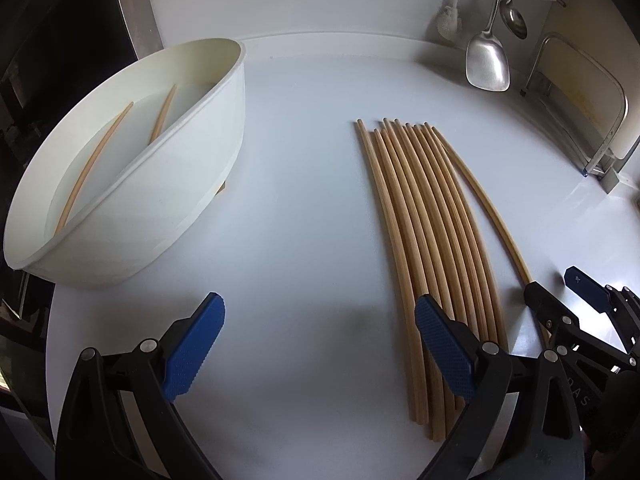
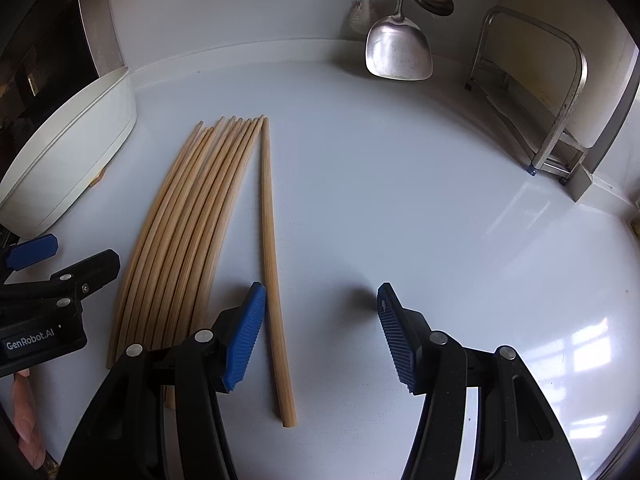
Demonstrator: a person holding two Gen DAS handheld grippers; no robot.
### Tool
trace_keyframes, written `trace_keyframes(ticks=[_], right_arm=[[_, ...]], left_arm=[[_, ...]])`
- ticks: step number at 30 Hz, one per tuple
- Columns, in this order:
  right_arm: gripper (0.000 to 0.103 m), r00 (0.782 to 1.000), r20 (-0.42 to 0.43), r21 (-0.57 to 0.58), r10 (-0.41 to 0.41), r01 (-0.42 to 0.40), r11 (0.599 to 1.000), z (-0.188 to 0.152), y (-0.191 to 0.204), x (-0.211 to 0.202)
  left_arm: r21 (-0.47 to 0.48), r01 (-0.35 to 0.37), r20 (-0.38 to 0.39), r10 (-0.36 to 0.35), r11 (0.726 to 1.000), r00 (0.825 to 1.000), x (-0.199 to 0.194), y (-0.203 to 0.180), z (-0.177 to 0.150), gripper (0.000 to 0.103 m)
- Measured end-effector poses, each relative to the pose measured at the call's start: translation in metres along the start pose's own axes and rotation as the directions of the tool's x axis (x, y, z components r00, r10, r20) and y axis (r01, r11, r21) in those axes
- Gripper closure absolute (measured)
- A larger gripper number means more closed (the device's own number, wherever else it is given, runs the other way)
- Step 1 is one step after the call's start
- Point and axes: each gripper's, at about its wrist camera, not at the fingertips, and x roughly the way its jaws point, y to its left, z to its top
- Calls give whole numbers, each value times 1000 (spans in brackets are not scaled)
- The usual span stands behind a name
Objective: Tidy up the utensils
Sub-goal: 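Move both grippers back over the remaining wooden chopsticks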
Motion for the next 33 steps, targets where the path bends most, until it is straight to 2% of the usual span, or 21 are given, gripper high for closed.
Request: trace_keyframes(ticks=[14, 26, 33], right_arm=[[47, 1000, 5, -10, 19, -18, 1000, -2, -1, 1], [47, 1000, 13, -7, 22, -22, 1000, 0, -5, 4], [47, 999, 33, -42, 29, -28, 999, 4, -1, 9]], left_arm=[[-12, -6, -11, 5, 1000, 1000, 13, -4, 4, 7], [-11, -49, -20, 49, 999, 999, 16, 0, 1, 7], [-12, -48, -23, 48, 999, 999, 19, -4, 4, 7]])
